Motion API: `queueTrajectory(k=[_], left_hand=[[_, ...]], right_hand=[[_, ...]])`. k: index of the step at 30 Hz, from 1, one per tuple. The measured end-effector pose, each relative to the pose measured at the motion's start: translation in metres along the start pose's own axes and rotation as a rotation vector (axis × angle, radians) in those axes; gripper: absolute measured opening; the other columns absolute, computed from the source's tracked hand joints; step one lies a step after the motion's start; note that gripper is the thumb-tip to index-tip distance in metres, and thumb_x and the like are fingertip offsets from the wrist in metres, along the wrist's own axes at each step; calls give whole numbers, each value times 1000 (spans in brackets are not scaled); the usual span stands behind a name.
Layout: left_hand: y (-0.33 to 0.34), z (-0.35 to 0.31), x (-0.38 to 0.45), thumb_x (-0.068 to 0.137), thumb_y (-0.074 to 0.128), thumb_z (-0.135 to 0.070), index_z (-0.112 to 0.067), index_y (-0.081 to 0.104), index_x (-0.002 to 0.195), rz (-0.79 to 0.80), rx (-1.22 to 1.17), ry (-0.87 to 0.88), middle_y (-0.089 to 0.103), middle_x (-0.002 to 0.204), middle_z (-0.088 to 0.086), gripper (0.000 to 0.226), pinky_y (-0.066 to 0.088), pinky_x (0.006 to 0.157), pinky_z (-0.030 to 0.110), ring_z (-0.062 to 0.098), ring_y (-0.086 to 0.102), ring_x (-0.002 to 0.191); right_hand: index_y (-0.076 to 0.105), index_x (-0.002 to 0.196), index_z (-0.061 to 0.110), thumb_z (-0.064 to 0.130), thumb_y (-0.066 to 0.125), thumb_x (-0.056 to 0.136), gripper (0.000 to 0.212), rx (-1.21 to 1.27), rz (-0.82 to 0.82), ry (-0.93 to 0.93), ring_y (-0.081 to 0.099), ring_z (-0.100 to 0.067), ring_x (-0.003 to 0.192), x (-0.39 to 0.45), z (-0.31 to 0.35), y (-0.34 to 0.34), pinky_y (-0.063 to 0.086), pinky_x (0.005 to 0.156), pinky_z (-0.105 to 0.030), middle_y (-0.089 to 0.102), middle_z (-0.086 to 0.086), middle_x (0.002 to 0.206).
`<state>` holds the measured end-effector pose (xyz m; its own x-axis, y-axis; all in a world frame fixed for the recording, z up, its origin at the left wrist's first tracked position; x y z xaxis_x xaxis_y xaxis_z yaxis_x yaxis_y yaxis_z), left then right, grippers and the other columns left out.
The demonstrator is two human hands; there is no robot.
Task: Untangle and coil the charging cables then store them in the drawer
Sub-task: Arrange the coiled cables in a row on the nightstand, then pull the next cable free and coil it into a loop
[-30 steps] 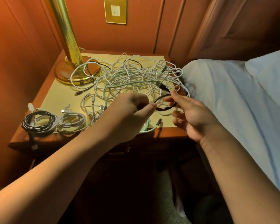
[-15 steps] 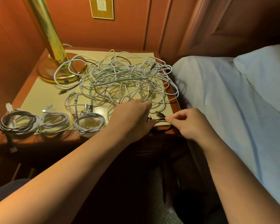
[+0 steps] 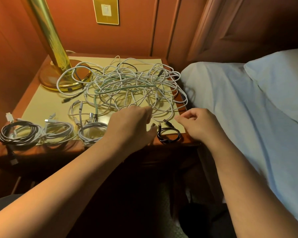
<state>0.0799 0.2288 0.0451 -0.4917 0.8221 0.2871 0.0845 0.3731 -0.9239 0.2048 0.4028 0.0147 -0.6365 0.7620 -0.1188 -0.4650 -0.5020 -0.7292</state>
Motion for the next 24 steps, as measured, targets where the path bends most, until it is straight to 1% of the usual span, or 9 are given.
queueTrajectory(k=[2, 4, 8, 11, 13, 17, 20, 22, 24], left_hand=[[-11, 8, 3, 90, 67, -52, -24, 61, 90, -66, -98, -10, 62, 71, -7, 28, 53, 60, 30, 16, 59, 67], [-22, 23, 7, 91, 70, -45, -22, 63, 88, -145, -161, -46, 63, 68, -5, 24, 50, 57, 28, 15, 59, 63], [-33, 57, 13, 91, 74, -37, -23, 62, 82, -211, -239, -131, 61, 66, -8, 20, 45, 54, 26, 12, 59, 59], [-34, 76, 13, 90, 75, -33, -21, 63, 78, -251, -354, -152, 60, 63, -7, 20, 43, 51, 26, 13, 57, 56], [-33, 86, 12, 90, 76, -31, -20, 64, 79, -251, -406, -143, 59, 62, -5, 19, 41, 48, 26, 11, 53, 54], [-31, 96, 17, 91, 75, -32, -19, 66, 82, -216, -536, -145, 58, 62, -4, 18, 32, 46, 14, 5, 45, 51], [-29, 102, 24, 91, 75, -33, -20, 66, 83, -174, -594, -150, 60, 63, -2, 17, 34, 47, 14, 5, 45, 52], [-29, 106, 30, 91, 75, -33, -22, 67, 82, -147, -594, -148, 60, 66, -5, 17, 35, 49, 13, 3, 47, 55], [-32, 111, 39, 91, 74, -35, -22, 68, 82, -123, -550, -153, 62, 70, -7, 17, 35, 50, 12, 3, 49, 59]], right_hand=[[74, 96, 26, 50, 73, 92, 24, 15, -62, -16, 62, -13, 80, 7, 6, 0, 44, 67, -28, 64, 10, 79], [74, 95, 26, 46, 74, 92, 20, 3, -107, -29, 61, -15, 77, 14, 14, 4, 44, 66, -27, 64, 10, 76], [72, 92, 28, 40, 72, 93, 12, -47, -164, -82, 67, -17, 85, 30, 36, 12, 56, 74, -32, 70, 8, 85], [68, 84, 31, 43, 72, 93, 16, -57, -167, -103, 66, -16, 83, 46, 50, 18, 53, 71, -31, 68, 9, 81], [69, 81, 30, 48, 73, 92, 22, -58, -173, -100, 67, -16, 82, 58, 56, 22, 54, 72, -32, 69, 9, 80], [73, 77, 26, 56, 79, 85, 31, 28, -142, -57, 70, -16, 84, 77, 62, 37, 61, 80, -41, 74, 7, 83], [76, 74, 28, 51, 85, 76, 25, 67, -128, -43, 71, -16, 81, 86, 67, 50, 63, 83, -46, 74, 10, 75], [75, 70, 27, 46, 84, 74, 21, 89, -184, -32, 71, -15, 79, 89, 72, 50, 63, 82, -46, 73, 11, 71], [74, 71, 23, 42, 81, 73, 20, 146, -257, -57, 69, -13, 72, 89, 81, 49, 63, 76, -45, 71, 10, 65]])
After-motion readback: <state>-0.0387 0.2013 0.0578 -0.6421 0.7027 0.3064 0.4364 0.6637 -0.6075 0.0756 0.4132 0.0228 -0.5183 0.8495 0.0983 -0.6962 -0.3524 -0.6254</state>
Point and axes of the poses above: each hand's wrist, its own x-axis towards the middle knuckle, its own y-axis out of the palm, z = x × y, the point moved 6 cm from there along x, towards the middle knuckle
